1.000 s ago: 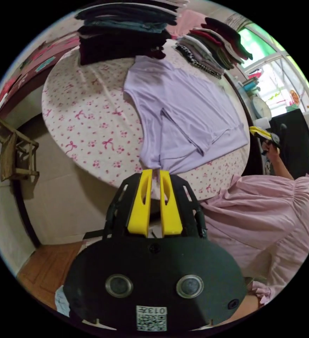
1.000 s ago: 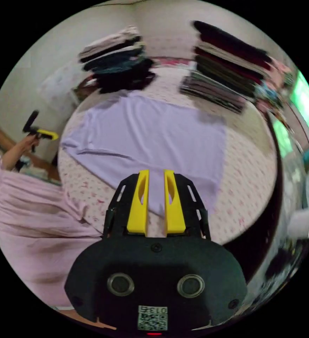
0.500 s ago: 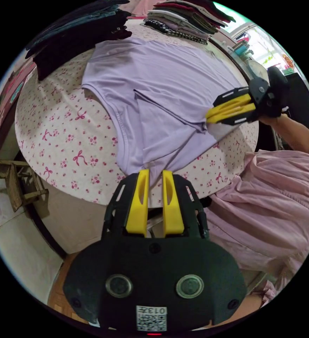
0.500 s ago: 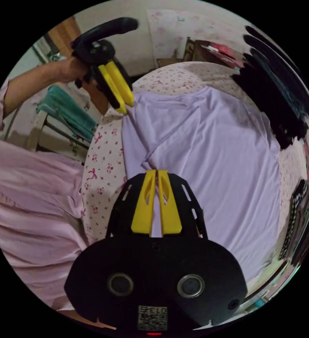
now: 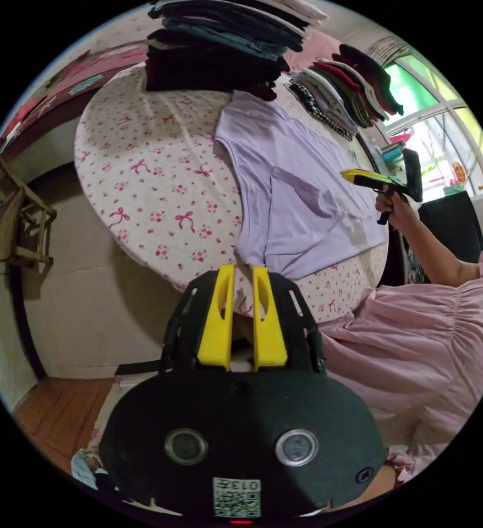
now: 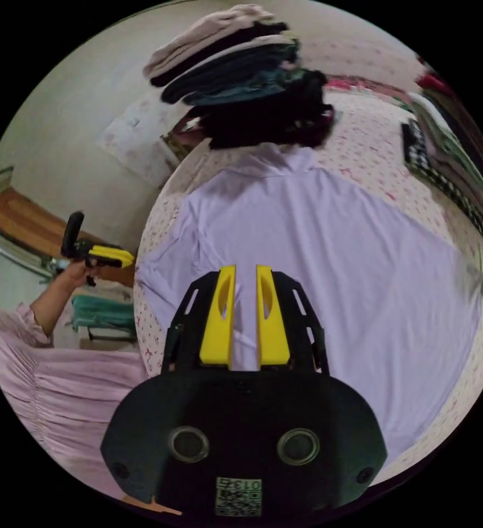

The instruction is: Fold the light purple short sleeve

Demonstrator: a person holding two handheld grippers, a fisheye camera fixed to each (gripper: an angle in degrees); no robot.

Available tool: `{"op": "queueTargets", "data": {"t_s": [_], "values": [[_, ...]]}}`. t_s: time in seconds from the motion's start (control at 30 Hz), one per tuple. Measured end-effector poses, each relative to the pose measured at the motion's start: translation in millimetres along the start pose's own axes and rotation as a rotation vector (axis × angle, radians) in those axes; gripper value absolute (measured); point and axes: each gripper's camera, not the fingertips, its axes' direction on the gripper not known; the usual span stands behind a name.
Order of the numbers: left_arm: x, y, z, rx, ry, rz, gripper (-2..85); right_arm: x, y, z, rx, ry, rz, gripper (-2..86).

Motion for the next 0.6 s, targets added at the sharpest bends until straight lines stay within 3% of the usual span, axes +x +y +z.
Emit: {"op": "queueTargets", "data": {"t_s": [0.2,0.43,0.6], "values": [[-6,-17,15,-0.036,-0.003,0.016,8.7,-87,-62,67,-0.093,0.064,-0.387,8.7],[-18,-22,29,-0.122,-0.037,0.006,2.0,-108,-93,137,-0.320,0.125,-0.491,2.3],[-26,0,11,-0.082,-0.008,-0.018,1.0,-105,-87,108,-0.151,0.106,-0.530,1.3]]}}
